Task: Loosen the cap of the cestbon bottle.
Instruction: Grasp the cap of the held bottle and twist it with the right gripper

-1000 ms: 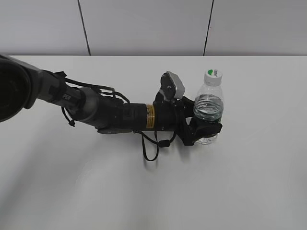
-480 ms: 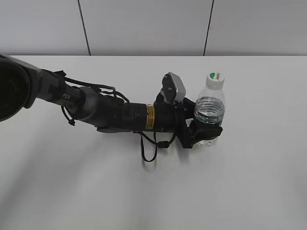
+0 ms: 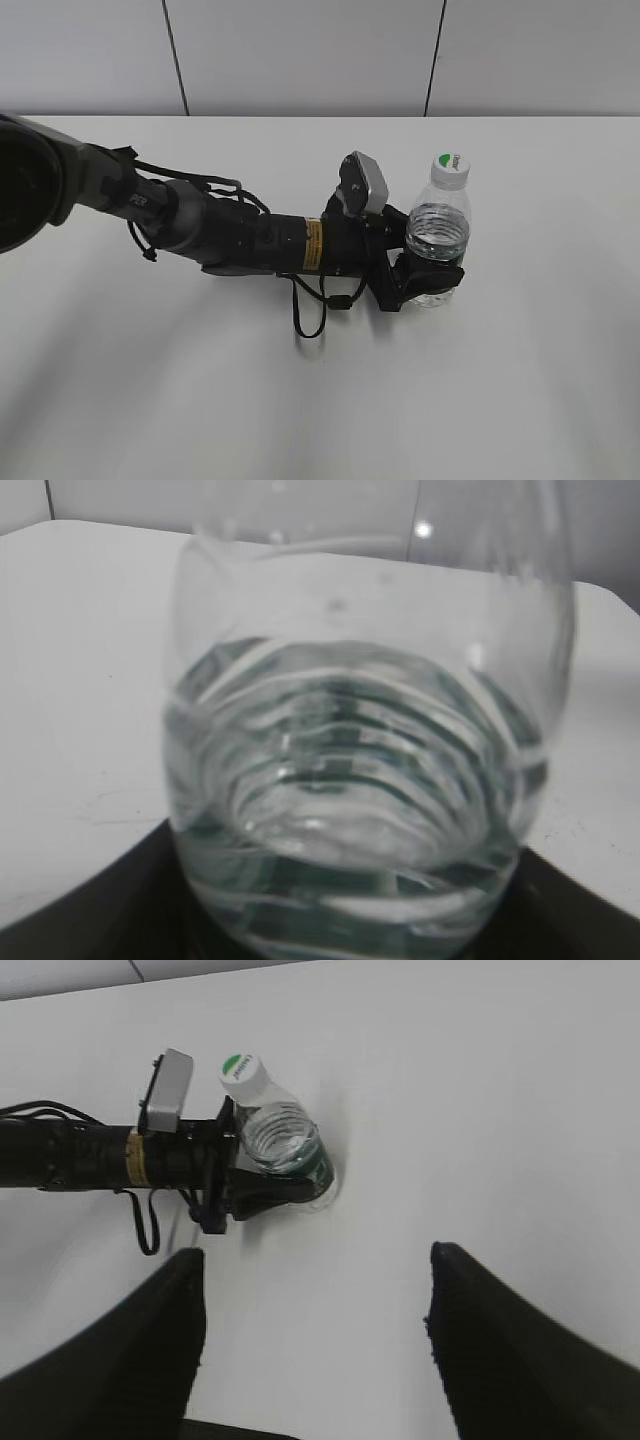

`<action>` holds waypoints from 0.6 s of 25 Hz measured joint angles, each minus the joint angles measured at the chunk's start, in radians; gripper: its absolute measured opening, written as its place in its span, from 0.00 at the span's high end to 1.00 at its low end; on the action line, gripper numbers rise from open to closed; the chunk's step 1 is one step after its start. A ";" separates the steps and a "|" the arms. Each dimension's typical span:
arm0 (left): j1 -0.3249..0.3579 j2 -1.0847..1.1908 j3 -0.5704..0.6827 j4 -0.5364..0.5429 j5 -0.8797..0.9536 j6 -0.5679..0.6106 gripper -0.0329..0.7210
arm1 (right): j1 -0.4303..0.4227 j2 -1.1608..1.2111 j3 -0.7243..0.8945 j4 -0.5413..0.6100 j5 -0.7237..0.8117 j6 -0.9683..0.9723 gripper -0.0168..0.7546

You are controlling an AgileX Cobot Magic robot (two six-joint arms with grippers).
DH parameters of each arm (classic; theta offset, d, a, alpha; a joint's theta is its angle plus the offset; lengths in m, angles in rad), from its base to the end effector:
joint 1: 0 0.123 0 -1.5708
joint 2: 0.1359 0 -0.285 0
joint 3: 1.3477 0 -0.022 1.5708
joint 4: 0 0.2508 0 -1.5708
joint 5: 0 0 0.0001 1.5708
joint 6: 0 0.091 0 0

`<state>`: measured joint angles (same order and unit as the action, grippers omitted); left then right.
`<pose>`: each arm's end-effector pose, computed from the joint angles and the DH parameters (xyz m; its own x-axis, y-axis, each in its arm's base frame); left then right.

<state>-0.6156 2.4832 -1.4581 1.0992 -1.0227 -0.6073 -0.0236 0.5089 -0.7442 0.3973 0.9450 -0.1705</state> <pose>0.3435 -0.3276 0.0586 -0.0538 0.1874 -0.9808 0.9962 0.0768 -0.0399 0.0758 0.0268 0.3470 -0.5663 0.0803 -0.8203 -0.1998 0.9522 0.2312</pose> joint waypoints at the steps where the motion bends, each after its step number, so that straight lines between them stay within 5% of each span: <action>1: 0.000 0.000 0.000 0.000 0.000 0.000 0.26 | 0.000 0.052 -0.025 0.025 -0.001 -0.001 0.29; 15: 0.000 0.000 0.000 0.005 -0.006 0.000 0.26 | 0.018 0.635 -0.323 0.196 0.159 -0.048 0.29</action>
<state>-0.6156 2.4832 -1.4581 1.1045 -1.0290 -0.6073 -0.0053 1.1444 -1.0671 0.5932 1.1043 -0.2185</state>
